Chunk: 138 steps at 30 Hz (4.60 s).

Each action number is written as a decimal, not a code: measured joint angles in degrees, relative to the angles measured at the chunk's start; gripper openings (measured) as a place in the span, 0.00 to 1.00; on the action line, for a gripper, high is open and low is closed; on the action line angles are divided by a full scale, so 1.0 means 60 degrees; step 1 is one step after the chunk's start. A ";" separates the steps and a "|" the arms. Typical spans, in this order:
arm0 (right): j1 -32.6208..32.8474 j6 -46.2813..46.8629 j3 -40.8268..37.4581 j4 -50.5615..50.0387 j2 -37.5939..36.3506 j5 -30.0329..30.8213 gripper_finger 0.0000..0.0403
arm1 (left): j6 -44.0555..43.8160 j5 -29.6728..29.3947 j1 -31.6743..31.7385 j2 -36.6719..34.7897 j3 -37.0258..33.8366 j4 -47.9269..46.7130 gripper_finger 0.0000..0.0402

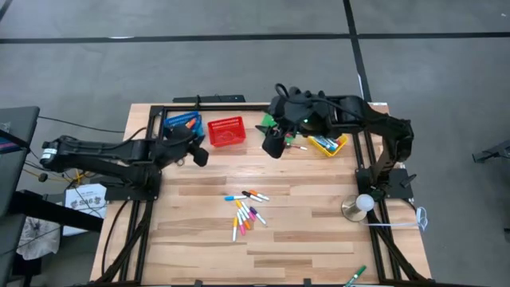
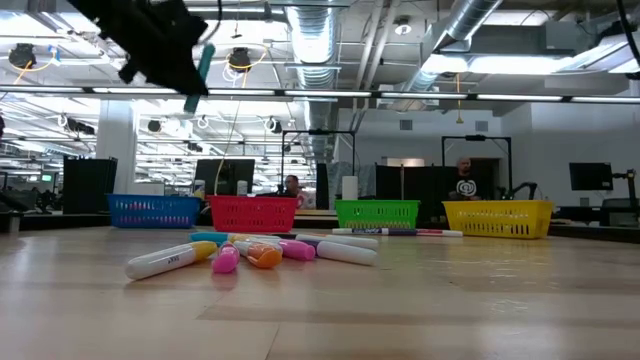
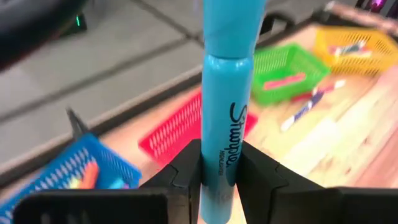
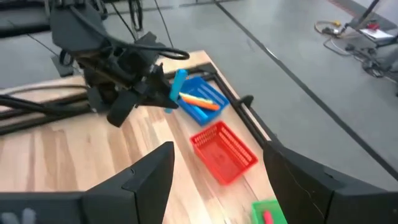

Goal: Pick & Place Markers
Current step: Put the large blue highlighter pen into the blue bin, then put the small green marker pen into the red bin

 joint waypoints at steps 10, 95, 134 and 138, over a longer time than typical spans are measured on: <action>-0.0326 -0.0145 -0.0011 -0.1157 -0.0058 0.0150 0.59 | -0.0620 0.3087 0.2989 0.1237 0.0000 -0.1130 0.19; 0.3627 0.1674 -0.3850 -0.3976 -0.1253 -0.4500 0.59 | 0.0484 0.3710 -0.1397 -0.1025 0.0004 0.2924 0.29; 0.8195 0.4255 -0.9764 0.2607 -0.1260 -0.4641 0.48 | 0.0229 0.4273 -0.1461 -0.0874 0.0000 0.3382 0.29; 0.8797 0.4426 -1.0116 0.3293 -0.1138 -0.4682 0.48 | 0.0229 0.4274 -0.1461 -0.0610 0.0000 0.3378 0.29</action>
